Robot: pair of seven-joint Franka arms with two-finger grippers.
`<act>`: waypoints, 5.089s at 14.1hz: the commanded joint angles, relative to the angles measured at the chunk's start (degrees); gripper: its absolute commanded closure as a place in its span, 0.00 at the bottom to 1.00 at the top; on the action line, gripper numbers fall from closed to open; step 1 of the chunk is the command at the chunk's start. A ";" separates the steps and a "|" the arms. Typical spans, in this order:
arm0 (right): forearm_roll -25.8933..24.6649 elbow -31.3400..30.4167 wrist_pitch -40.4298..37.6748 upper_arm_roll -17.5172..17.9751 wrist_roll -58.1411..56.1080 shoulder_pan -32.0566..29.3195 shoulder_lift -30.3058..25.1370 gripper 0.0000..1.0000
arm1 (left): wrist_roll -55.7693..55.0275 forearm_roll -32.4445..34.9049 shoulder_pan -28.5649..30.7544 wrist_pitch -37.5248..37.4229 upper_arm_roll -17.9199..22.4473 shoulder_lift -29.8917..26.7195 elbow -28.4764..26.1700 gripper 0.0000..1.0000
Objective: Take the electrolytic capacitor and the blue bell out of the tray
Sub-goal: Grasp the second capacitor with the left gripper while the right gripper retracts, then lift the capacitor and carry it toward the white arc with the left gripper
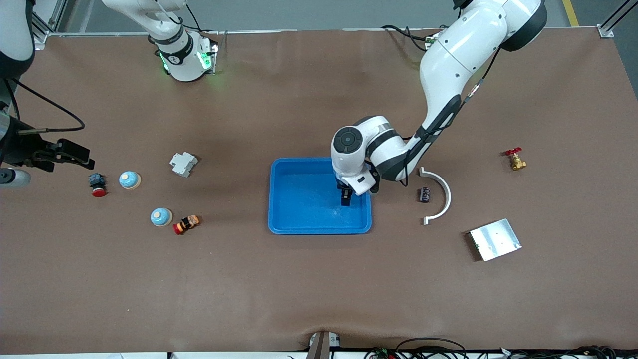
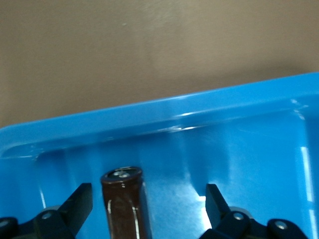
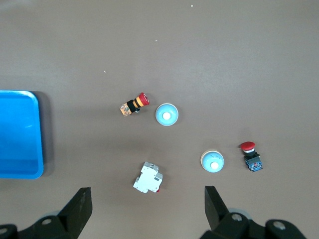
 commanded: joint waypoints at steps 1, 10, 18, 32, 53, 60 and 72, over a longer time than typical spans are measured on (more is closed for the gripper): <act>-3.49 3.52 -4.73 1.51 0.18 -0.98 -0.29 0.00 | -0.28 1.25 -1.48 -0.65 0.22 0.04 1.26 0.00; -5.01 3.96 -8.35 3.36 3.69 -0.19 -0.55 0.00 | -1.43 1.16 -2.02 -0.65 0.31 0.31 1.26 0.00; -4.92 4.40 -8.26 1.60 3.52 -0.02 -0.37 0.00 | -1.60 1.42 -2.36 -0.65 0.39 0.48 1.26 0.78; -4.57 5.01 -8.87 1.52 3.52 -0.10 -0.29 0.00 | 14.19 1.69 -1.05 -1.00 0.57 -0.40 4.59 1.00; -4.48 5.10 -8.17 1.78 3.52 -2.65 -0.29 0.00 | 88.91 6.32 65.19 -17.79 -47.14 -15.43 -19.73 1.00; -4.48 5.10 -8.26 1.78 3.69 -2.74 -0.29 0.00 | 96.83 20.39 82.16 -3.40 -48.91 -12.80 -32.21 1.00; -2.54 5.01 -8.34 1.60 3.78 -2.92 -0.29 0.00 | 102.20 31.04 84.12 7.70 -38.28 -5.76 -37.68 1.00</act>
